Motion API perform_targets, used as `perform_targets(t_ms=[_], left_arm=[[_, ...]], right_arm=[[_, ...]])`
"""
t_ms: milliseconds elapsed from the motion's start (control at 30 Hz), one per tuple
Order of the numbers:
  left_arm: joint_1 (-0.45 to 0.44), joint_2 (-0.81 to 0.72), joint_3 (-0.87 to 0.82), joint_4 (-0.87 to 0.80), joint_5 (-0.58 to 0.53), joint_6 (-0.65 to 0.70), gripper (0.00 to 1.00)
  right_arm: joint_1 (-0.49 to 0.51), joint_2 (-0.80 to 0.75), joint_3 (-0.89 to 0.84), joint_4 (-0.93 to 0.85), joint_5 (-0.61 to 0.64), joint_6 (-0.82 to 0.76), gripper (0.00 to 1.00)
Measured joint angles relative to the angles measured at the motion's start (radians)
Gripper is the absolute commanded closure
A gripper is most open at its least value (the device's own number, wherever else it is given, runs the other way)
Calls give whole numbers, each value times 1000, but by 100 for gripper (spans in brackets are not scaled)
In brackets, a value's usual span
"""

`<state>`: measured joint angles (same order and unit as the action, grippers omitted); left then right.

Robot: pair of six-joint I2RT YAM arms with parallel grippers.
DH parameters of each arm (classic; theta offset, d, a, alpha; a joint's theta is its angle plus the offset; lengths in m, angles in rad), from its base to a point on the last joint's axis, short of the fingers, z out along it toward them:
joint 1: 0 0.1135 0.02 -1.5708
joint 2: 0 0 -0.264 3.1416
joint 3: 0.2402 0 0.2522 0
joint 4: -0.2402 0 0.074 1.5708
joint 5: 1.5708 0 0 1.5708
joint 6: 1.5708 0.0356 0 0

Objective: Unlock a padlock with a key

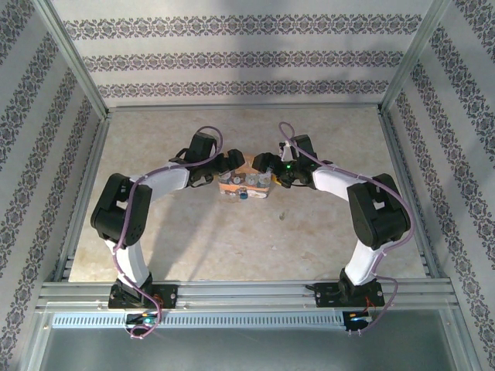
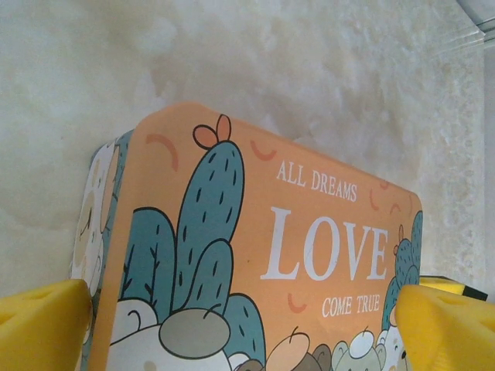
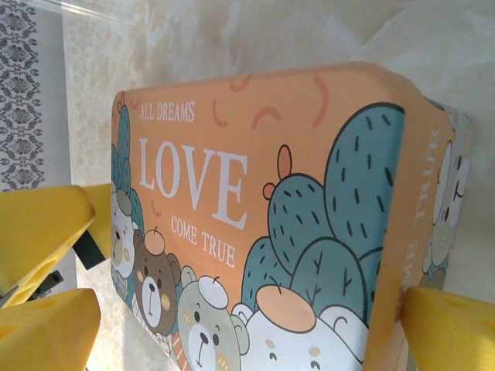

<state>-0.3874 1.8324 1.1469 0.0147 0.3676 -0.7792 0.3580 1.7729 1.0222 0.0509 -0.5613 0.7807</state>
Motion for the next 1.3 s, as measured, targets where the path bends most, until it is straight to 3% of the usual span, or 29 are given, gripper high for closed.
perform_targets(t_ms=[200,433,600,800,1033,1300], left_arm=[[15,35,62,-7,48,20,1],[38,0,79,-9,100,49,1],[80,-174,-12,-26,80,93,1],[88,-496,-216,-32,-4,149,1],[89,-742,-460,-53,-134,143,1],[89,-779,-518,-79,-206,124,1]], right_arm=[[25,-47,0,-115,63,-34,1],[31,-227,0,-344,201,-153,5],[31,-356,0,-523,283,-247,22],[56,-454,-38,-715,349,-310,39],[156,-381,-87,-792,386,-317,52],[215,-166,-50,-776,395,-317,56]])
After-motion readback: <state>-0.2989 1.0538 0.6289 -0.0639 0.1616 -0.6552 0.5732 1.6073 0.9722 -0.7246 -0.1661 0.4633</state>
